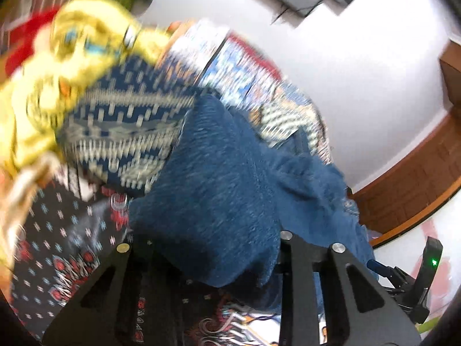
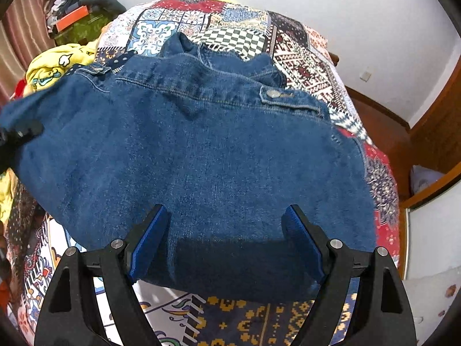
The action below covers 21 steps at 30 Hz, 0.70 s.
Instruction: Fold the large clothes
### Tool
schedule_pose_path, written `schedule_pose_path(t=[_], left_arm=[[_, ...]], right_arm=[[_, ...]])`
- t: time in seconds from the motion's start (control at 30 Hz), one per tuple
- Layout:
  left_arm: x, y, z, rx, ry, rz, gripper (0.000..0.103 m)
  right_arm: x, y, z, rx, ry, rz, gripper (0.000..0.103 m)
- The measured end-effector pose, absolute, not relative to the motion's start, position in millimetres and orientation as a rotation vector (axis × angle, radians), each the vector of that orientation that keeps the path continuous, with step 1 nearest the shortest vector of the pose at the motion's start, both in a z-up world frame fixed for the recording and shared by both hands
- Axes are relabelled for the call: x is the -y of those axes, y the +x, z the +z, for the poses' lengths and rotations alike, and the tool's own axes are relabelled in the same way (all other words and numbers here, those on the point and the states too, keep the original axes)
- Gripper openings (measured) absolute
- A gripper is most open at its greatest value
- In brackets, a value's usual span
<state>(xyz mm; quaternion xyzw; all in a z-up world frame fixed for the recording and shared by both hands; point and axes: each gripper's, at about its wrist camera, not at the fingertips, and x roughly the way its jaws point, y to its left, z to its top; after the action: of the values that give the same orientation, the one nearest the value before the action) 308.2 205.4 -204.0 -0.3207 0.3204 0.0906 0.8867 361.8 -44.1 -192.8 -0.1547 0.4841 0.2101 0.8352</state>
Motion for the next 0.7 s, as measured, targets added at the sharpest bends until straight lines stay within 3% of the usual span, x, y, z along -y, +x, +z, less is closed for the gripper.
schedule_pose_path(t=[0.33, 0.63, 0.7], left_arm=[[-180, 285, -101, -0.429, -0.429, 0.169, 0.025], [-155, 303, -109, -0.488, -0.282, 0.152, 0.025], [-150, 305, -115, -0.488, -0.272, 0.153, 0.025]], right_arm=[[5, 358, -166, -0.958, -0.283, 0.559, 0.081], [-46, 359, -215, -1.057, -0.325, 0.635, 0.081], [-42, 365, -224, -1.087, -0.292, 0.646, 0.089]])
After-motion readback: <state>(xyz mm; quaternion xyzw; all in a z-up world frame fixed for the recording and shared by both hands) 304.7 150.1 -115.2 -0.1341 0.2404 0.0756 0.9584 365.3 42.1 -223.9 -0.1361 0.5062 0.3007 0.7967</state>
